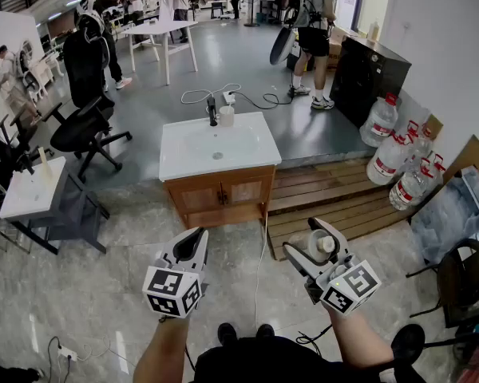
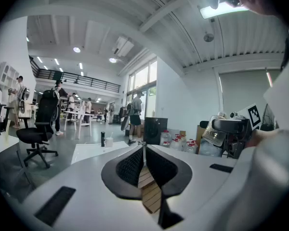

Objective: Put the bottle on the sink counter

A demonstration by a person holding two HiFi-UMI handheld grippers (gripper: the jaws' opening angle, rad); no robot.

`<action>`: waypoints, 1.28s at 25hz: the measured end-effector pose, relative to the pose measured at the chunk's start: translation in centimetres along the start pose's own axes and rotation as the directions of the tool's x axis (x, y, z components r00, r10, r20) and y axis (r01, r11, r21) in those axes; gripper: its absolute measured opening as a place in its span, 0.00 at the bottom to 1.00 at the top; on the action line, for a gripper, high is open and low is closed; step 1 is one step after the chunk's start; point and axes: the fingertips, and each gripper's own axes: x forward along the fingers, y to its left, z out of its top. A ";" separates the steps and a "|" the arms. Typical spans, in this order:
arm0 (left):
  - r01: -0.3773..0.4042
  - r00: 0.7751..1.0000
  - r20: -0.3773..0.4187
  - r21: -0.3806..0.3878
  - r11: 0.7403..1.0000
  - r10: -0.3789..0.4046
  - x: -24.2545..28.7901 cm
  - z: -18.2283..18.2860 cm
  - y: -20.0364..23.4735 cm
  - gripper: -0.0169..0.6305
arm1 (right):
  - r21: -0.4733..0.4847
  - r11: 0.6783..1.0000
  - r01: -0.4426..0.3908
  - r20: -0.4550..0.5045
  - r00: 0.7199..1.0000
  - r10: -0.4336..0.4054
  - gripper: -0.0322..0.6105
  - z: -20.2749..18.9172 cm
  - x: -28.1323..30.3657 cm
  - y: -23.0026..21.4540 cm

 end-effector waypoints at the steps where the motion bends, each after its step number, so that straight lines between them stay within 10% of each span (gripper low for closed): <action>1: 0.001 1.000 -0.001 0.000 1.000 -0.001 0.2 0.0 -0.2 0.06 | 0.001 1.000 -0.001 0.000 1.000 0.001 0.60 0.0 -0.1 -0.2; 32: 0.003 1.000 -0.008 -0.012 1.000 -0.003 4.0 -1.0 -8.4 0.06 | 0.067 0.998 -0.001 0.024 1.000 0.000 0.60 0.3 -7.5 -7.1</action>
